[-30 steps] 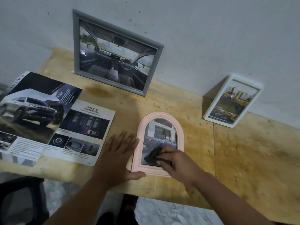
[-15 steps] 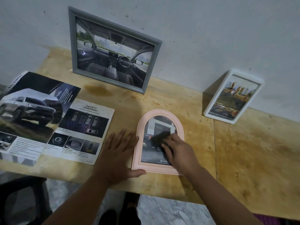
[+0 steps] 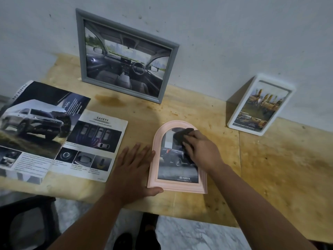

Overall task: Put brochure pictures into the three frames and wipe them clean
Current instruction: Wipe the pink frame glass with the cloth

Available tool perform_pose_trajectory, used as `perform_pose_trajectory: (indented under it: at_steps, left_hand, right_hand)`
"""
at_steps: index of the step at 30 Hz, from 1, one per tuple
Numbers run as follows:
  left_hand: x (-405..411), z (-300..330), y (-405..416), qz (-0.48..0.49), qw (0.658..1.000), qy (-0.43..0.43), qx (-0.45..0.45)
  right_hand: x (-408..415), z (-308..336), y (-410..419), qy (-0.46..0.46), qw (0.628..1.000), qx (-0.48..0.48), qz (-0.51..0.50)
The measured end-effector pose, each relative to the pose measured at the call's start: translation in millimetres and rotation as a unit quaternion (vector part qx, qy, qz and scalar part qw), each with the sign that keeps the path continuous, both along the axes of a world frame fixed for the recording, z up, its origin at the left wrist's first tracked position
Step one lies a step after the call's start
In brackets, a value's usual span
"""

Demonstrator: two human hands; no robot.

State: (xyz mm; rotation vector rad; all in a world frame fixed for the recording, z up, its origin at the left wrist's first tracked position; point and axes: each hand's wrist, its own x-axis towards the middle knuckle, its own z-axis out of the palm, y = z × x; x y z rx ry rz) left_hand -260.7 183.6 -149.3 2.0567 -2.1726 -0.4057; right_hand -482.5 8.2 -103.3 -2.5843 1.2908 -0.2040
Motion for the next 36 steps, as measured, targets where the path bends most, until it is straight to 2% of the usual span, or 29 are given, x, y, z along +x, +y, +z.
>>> perform_pose_trajectory:
  at_steps: [5,10,13,14,16,18,19,21,26,29,32,34,36]
  left_hand:
    - [1.5,-1.3,1.9,-0.003,1.0,0.014,-0.01]
    - [2.9,-0.2,1.5,-0.002,1.0,0.027,-0.007]
    - [2.4,0.8,2.4,-0.005,1.0,0.024,0.0]
    - [2.0,1.0,2.1,-0.006,1.0,0.021,0.0]
    - [0.7,1.2,0.8,-0.004,1.0,0.016,-0.003]
    - [-0.2,0.7,0.8,-0.001,1.0,0.009,-0.009]
    - [-0.7,0.4,0.8,-0.001,1.0,0.007,-0.013]
    - [-1.1,0.4,1.0,-0.003,1.0,0.006,-0.021]
    - [1.5,-1.3,2.2,-0.005,0.999,0.018,-0.036]
    - [2.7,-0.8,2.8,0.0,0.999,0.035,-0.033]
    - [3.3,-0.3,3.0,0.003,0.998,0.043,-0.035]
    - [4.0,-0.4,3.3,0.0,0.998,0.044,-0.041]
    - [4.0,-1.1,3.8,0.001,0.998,0.045,-0.05]
  right_hand:
    - [-29.0,-3.2,52.9,0.028,0.999,0.005,0.043]
    - [-49.3,13.0,83.0,0.022,0.984,0.132,0.119]
    - [-37.0,29.9,49.2,-0.016,0.974,0.212,0.083]
    - [-30.6,33.5,34.9,-0.051,0.976,0.205,0.047]
    - [-17.4,34.4,9.0,-0.089,0.99,0.112,-0.006]
    - [-8.6,25.3,-3.1,-0.048,0.998,0.024,-0.011]
    - [-8.0,19.1,-2.6,-0.012,1.0,0.008,0.0]
    - [-16.3,7.4,7.8,0.041,0.999,0.008,0.019]
    - [-46.3,5.2,56.6,0.021,0.999,0.05,-0.003]
    - [-54.0,13.7,86.4,-0.003,0.988,0.154,0.019]
    - [-46.9,35.4,72.9,-0.004,0.965,0.26,0.031]
    - [-32.2,44.8,45.9,-0.037,0.969,0.242,-0.008]
    - [-16.4,41.5,18.0,-0.056,0.989,0.126,-0.052]
